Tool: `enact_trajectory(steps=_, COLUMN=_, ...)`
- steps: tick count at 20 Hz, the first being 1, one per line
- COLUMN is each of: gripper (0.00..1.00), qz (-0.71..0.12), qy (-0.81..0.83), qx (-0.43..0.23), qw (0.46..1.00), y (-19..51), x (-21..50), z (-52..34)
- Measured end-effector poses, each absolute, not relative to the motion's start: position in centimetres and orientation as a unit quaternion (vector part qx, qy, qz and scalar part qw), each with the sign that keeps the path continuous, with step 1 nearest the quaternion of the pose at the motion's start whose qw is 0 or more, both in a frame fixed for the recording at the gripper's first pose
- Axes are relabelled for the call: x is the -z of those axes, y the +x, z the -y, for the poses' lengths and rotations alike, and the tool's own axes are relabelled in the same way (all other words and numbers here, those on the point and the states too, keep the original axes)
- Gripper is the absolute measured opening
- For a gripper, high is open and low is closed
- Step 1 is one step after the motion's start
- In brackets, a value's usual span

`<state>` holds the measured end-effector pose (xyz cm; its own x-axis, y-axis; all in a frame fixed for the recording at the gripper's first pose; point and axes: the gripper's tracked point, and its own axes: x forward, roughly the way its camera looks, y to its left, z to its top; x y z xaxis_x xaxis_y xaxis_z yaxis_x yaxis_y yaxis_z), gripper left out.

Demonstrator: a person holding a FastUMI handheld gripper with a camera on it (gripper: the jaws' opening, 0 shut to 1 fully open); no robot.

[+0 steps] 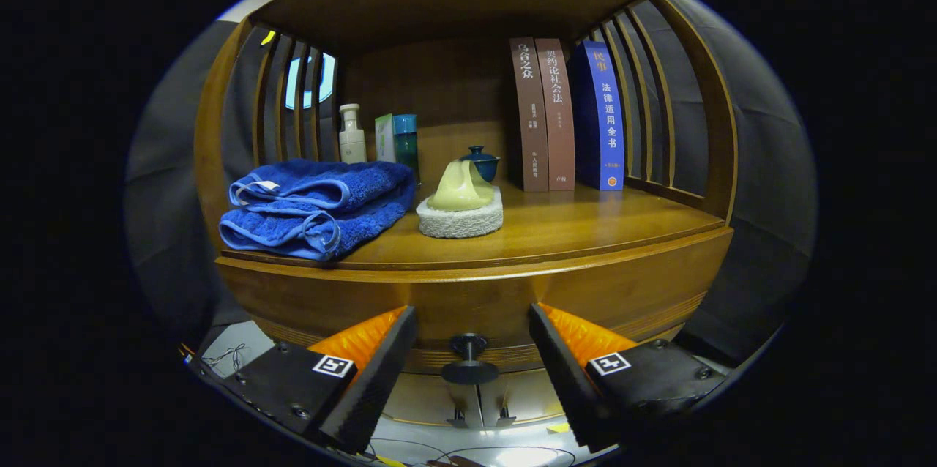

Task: Pull open the drawer, take out the items inside it, and place them on the countertop above the cabinet.

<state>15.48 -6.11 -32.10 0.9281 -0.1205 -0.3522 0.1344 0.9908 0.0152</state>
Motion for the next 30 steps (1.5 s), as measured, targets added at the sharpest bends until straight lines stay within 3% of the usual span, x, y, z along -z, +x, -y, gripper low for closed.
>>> enact_trajectory(steps=17, gripper=1.0, qz=-0.168, qy=0.025, qx=0.081, qw=0.982, y=14.1, x=29.6, z=6.3)
enact_trajectory(steps=30, gripper=0.99, qz=-0.066, qy=0.028, qx=0.056, qw=0.996, y=8.4, x=12.6, z=4.4)
